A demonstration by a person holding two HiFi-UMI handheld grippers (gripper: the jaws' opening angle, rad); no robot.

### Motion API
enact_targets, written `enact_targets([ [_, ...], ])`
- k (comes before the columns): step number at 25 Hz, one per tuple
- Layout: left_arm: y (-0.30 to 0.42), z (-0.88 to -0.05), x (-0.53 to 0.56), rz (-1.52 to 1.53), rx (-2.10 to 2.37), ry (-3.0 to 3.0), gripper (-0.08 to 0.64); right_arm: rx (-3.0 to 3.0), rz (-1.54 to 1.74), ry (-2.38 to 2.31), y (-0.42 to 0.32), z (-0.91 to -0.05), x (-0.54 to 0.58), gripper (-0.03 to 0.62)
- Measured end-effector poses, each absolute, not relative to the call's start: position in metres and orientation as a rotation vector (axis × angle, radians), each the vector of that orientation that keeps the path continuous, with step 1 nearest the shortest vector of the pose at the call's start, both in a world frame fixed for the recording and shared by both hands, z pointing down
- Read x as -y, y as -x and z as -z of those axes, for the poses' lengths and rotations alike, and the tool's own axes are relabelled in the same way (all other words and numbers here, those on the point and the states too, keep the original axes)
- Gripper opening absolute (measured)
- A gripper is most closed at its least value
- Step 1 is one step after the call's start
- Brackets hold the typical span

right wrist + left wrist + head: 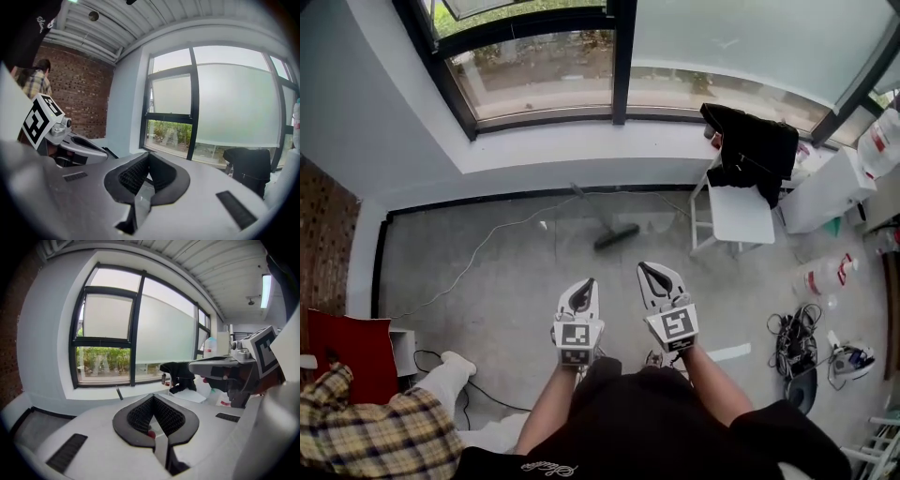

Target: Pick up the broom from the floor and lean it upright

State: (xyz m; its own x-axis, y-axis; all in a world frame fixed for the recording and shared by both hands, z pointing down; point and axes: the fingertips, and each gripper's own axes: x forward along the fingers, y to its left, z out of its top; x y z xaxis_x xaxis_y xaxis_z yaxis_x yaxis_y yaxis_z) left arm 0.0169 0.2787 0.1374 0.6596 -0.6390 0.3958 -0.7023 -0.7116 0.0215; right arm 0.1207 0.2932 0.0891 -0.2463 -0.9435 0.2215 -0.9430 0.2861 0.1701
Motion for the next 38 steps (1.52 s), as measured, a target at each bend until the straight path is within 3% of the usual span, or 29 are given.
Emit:
enact_targets([
  [16, -0.073, -0.098, -0.328, -0.414, 1.251, -2.668, 0.005, 2.353, 0.007, -1.686, -0.174, -0.073, -0.345, 0.008],
  [38, -0.076, -0.095, -0.338, -0.407, 1.276, -2.675, 0.005, 2.405, 0.004, -1.661, -0.167, -0.069, -0.344, 0.008],
])
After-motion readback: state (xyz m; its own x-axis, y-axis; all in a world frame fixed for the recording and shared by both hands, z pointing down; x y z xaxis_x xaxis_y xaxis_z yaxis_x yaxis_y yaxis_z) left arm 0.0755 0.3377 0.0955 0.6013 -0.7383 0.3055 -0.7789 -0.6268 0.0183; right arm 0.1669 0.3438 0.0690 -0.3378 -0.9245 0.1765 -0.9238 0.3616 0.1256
